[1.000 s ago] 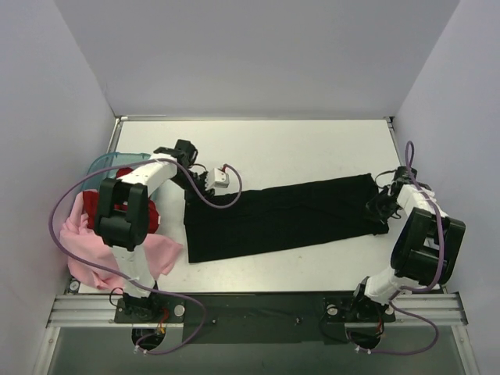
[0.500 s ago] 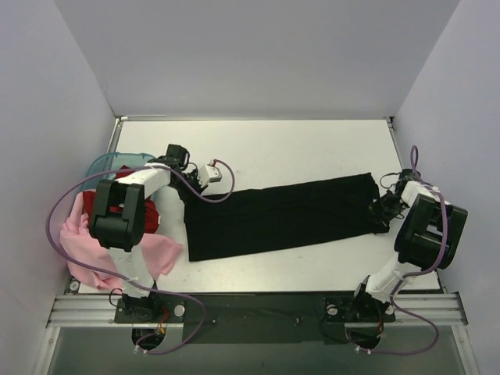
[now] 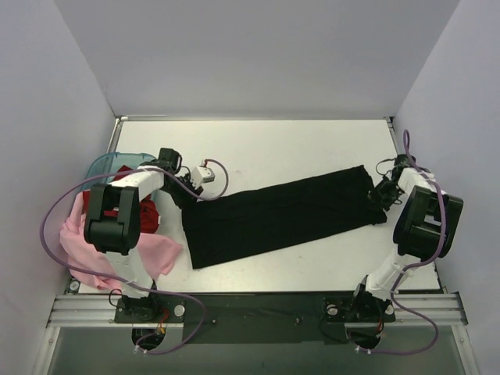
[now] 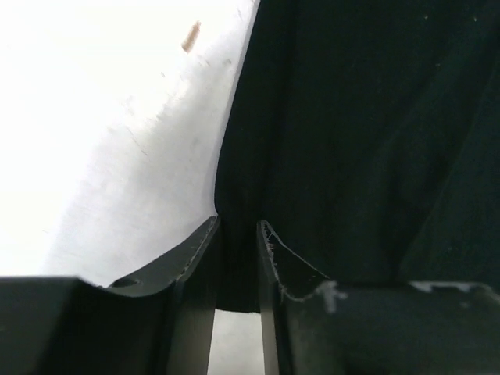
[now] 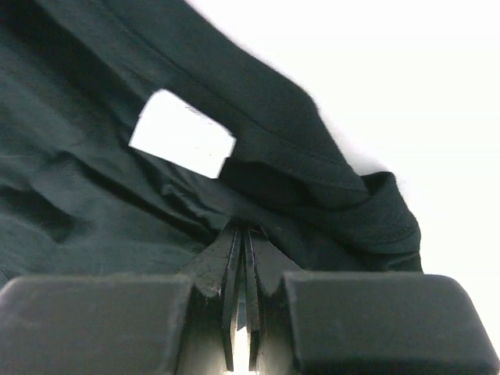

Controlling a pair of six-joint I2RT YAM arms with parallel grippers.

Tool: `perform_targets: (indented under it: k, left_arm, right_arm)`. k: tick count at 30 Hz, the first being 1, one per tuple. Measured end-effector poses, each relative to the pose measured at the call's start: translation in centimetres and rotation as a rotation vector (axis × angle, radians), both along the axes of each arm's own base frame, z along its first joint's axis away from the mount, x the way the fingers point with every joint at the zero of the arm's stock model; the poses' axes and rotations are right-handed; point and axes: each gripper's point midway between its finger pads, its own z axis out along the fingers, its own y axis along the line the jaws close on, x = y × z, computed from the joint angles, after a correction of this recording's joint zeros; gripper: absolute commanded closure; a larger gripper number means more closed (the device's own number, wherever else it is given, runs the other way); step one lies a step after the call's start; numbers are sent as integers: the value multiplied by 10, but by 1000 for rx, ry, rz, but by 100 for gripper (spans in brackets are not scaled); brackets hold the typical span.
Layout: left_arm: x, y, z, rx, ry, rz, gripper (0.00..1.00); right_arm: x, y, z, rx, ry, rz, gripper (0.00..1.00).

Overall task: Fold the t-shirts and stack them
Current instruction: Rotate the tshirt 90 degrees

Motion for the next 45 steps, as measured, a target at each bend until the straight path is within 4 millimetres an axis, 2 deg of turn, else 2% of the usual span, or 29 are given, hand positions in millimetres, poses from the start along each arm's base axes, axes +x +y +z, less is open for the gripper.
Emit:
perform_targets:
  k: [1, 4, 7, 8, 9, 10, 11, 12, 13, 16, 19, 22, 23, 25, 28, 31, 33, 35, 36, 39, 42, 44, 45]
  left_arm:
    - [-4, 1, 1, -2, 14, 8, 55]
    - [-10, 7, 5, -4, 43, 45, 52]
    - [-4, 12, 18, -4, 42, 71, 44]
    - [2, 13, 25, -8, 31, 79, 44]
    - [9, 12, 34, -16, 16, 86, 57]
    - [17, 10, 43, -29, -4, 91, 65]
    - [23, 7, 52, -42, -22, 97, 80]
    - [29, 4, 59, -55, -42, 96, 87]
    - [31, 1, 63, -62, -49, 98, 94]
    - [25, -5, 58, -52, -45, 81, 94]
    - [-1, -11, 33, -5, 24, 44, 95]
    - [-30, -14, 9, 47, 96, -4, 96]
    - [-36, -14, 3, 66, 112, -18, 96]
    - [-41, -15, 0, 85, 114, -39, 96]
    - [-46, -20, -1, 100, 118, -78, 93]
    - [-63, -32, -1, 99, 148, -146, 88]
    - [-83, -46, -1, 81, 183, -216, 85]
    - [-106, -64, 0, 61, 220, -291, 83]
    - [-117, -72, 0, 55, 233, -325, 80]
    - [-142, -89, 1, 58, 272, -365, 73]
    - [-151, -93, 4, 55, 307, -334, 69]
    - [-154, -90, 8, 56, 322, -314, 66]
    - [-156, -88, 11, 59, 331, -307, 66]
  right_arm:
    - [6, 0, 4, -16, -12, 20, 100]
    - [22, 2, 19, -67, -53, 73, 100]
    - [30, 2, 42, -119, -94, 103, 100]
    - [29, 2, 50, -134, -107, 107, 100]
    - [28, 2, 56, -144, -117, 105, 100]
    - [26, 1, 64, -153, -130, 101, 100]
    - [24, 1, 70, -157, -143, 95, 100]
    - [21, 2, 73, -158, -153, 88, 100]
    - [16, 3, 72, -151, -154, 75, 100]
    - [-1, 13, 50, -78, -105, 38, 100]
    - [-15, 22, 17, 16, -5, -20, 100]
    - [-12, 26, -9, 85, 65, -64, 100]
    - [-6, 27, -8, 115, 75, -77, 100]
    - [13, 23, -8, 142, 70, -99, 100]
    - [57, 17, -7, 174, 40, -118, 100]
    - [121, 9, -4, 177, -37, -122, 100]
    - [166, 10, -3, 178, -96, -112, 100]
    - [211, 19, -2, 188, -159, -93, 100]
    - [244, 27, 1, 200, -220, -83, 100]
    - [299, 50, 3, 225, -351, -69, 100]
    - [318, 76, 5, 254, -411, -63, 100]
    - [322, 82, 7, 258, -440, -52, 100]
    - [322, 83, 8, 255, -447, -45, 95]
